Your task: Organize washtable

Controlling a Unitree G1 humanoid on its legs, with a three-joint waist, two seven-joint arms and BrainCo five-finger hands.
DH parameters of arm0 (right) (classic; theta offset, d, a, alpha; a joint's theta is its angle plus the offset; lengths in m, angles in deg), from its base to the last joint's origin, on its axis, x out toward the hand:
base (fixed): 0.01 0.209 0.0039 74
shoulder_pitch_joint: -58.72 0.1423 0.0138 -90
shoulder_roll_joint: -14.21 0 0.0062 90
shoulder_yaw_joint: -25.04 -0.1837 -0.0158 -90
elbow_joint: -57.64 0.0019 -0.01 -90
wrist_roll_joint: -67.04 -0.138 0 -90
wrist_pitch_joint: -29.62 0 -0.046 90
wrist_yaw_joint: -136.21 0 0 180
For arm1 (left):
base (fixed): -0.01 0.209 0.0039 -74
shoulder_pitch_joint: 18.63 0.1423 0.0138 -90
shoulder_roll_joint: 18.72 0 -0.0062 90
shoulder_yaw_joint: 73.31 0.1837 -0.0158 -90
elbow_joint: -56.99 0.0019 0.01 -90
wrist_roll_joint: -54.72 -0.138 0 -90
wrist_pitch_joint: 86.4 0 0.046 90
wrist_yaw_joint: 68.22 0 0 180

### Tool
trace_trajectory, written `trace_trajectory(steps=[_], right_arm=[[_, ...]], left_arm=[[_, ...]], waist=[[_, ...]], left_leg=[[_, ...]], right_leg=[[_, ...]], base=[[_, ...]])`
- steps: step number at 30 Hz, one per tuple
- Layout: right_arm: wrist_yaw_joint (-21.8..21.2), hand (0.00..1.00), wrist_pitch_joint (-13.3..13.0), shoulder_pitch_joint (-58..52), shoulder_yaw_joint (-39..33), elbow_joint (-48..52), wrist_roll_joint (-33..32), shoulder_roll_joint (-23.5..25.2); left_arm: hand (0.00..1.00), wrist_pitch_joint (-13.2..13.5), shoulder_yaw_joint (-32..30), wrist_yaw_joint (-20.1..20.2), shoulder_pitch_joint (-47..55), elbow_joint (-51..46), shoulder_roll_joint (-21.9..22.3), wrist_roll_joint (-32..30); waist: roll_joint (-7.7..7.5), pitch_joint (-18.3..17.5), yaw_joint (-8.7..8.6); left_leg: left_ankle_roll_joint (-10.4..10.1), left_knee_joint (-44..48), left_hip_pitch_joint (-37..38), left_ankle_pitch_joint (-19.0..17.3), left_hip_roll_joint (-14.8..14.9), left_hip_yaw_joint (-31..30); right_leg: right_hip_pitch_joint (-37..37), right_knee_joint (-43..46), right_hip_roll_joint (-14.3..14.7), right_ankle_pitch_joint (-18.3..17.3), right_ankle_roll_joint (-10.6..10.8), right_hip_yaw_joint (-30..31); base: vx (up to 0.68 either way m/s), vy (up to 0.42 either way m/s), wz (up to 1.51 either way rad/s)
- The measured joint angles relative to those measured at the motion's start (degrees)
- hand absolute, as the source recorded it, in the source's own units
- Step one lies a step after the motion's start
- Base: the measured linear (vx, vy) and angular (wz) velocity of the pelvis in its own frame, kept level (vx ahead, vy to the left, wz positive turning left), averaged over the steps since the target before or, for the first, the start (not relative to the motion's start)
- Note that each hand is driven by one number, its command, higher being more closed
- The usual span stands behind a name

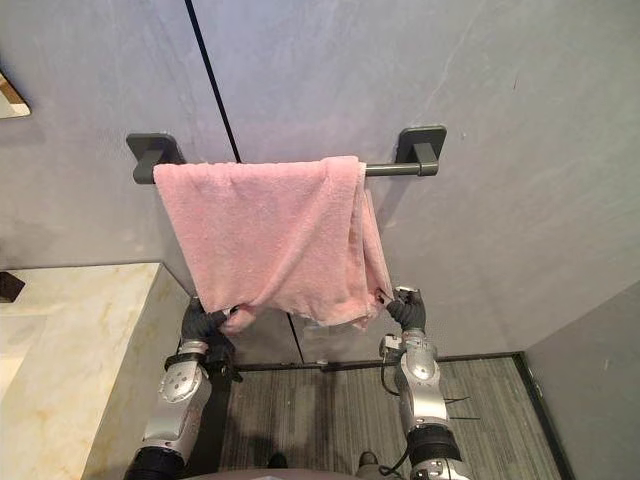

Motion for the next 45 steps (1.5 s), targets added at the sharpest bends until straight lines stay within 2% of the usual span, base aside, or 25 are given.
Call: trace_trajectory(steps=[7,15,19,23,27,30,33,36,37,38,39,43,45], right_arm=[[4.7,0.00,1.7,-4.4,-4.2,3.8,2.0,-0.5],[5.7,0.00,2.6,-7.9,-4.9,8.5,4.6,-0.4],[7.7,0.00,3.2,-9.6,-9.0,19.3,7.0,0.4],[9.1,0.00,1.5,-9.7,-11.2,27.5,7.5,0.6],[9.5,0.00,0.6,-9.7,-11.4,36.9,7.5,0.7],[9.4,0.00,-2.2,-8.8,-11.5,45.1,7.4,0.4],[8.7,0.00,-4.5,-6.1,-10.3,50.2,6.1,-1.6],[4.9,0.00,-7.2,-0.6,-4.1,53.5,1.2,-6.9],[1.9,0.00,-8.6,2.2,1.0,53.6,-2.1,-9.7],[0.7,0.00,-8.9,3.6,3.2,53.5,-3.3,-10.8],[-2.7,0.00,-9.1,6.4,9.1,53.1,-6.1,-12.6],[-7.8,0.00,-9.2,11.5,19.5,50.8,-10.1,-15.5],[-11.0,0.00,-8.3,14.2,25.1,46.2,-12.1,-17.9]], left_arm=[[0.00,0.0,-3.7,-2.5,4.7,-2.2,-0.2,5.5],[0.00,0.0,-4.3,-3.2,5.9,-2.6,-0.2,8.1],[0.00,0.1,-7.7,-3.3,8.2,-12.9,1.0,8.0],[0.00,2.2,-10.8,-4.2,8.2,-22.8,1.0,7.9],[0.00,3.5,-11.4,-5.1,8.0,-31.8,1.1,7.5],[0.00,5.6,-12.6,-6.0,7.6,-39.3,0.7,6.4],[0.00,7.0,-12.4,-5.7,5.3,-43.9,-1.8,6.6],[0.00,9.3,-8.2,-2.2,1.8,-47.2,-7.5,10.0],[0.00,9.8,-4.6,1.2,-0.3,-47.3,-10.5,13.0],[0.00,9.8,-2.3,2.6,-1.3,-47.3,-11.7,13.9],[0.00,9.7,2.8,6.5,-3.5,-46.8,-14.1,16.7],[0.00,9.4,11.0,12.3,-7.2,-43.1,-18.2,20.1],[0.00,7.8,14.6,15.3,-8.9,-38.6,-19.9,22.4]], waist=[[-1.01,0.2,0.20],[-1.22,0.2,0.28],[-1.24,0.2,0.30],[-1.26,0.2,0.25],[-1.25,0.2,0.28],[-1.25,0.2,0.24],[-1.25,0.2,0.27],[-1.21,0.2,0.28],[-1.19,0.1,0.27],[-1.19,0.1,0.26],[-1.19,0.1,0.29],[-1.19,0.1,0.33],[-1.22,0.1,0.36]], left_leg=[[0.0,0.0,0.3,0.0,0.1,0.1],[0.0,0.0,0.3,0.0,0.3,0.1],[0.1,0.0,0.3,-0.1,0.0,0.1],[0.1,0.0,0.7,-0.1,0.0,0.1],[0.1,0.0,1.2,-0.2,0.0,0.2],[0.1,0.0,1.2,-0.2,0.0,0.2],[0.1,0.0,1.4,-0.2,-0.1,0.4],[0.1,0.0,1.9,-0.3,0.0,1.0],[0.1,0.0,2.0,-0.3,0.0,1.2],[0.1,0.0,2.0,-0.3,-0.1,1.2],[0.1,0.0,2.0,-0.3,-0.1,1.3],[0.1,0.0,2.0,-0.3,-0.1,1.3],[0.1,0.0,2.0,-0.3,-0.1,1.5]], right_leg=[[0.5,-0.5,0.0,0.1,0.1,0.0],[0.5,-0.5,-0.1,0.2,0.1,0.1],[0.5,-0.6,-0.1,0.2,0.1,0.1],[0.8,-0.6,-0.1,0.2,0.1,0.1],[1.3,-0.7,-0.1,0.2,0.2,0.1],[1.3,-0.7,-0.1,0.2,0.2,0.1],[1.2,-0.6,-0.1,0.2,0.1,0.1],[1.3,-0.6,-0.1,0.2,0.1,0.3],[1.3,-0.5,-0.1,0.2,0.2,0.4],[1.3,-0.5,-0.1,0.2,0.2,0.5],[1.3,-0.5,-0.1,0.2,0.2,0.5],[1.3,-0.4,-0.1,0.2,0.2,0.5],[1.3,-0.4,-0.1,0.2,0.2,0.8]], base=[[0.00,0.000,0.00],[0.00,0.000,0.00],[0.00,0.000,0.00],[0.00,0.000,0.00],[-0.03,-0.008,0.00],[-0.04,-0.015,-0.01],[-0.01,-0.002,-0.01],[-0.03,-0.011,-0.09],[-0.03,-0.011,-0.06],[-0.03,-0.013,-0.05],[0.00,0.000,0.00],[0.00,0.000,0.00],[-0.01,-0.014,-0.04]])
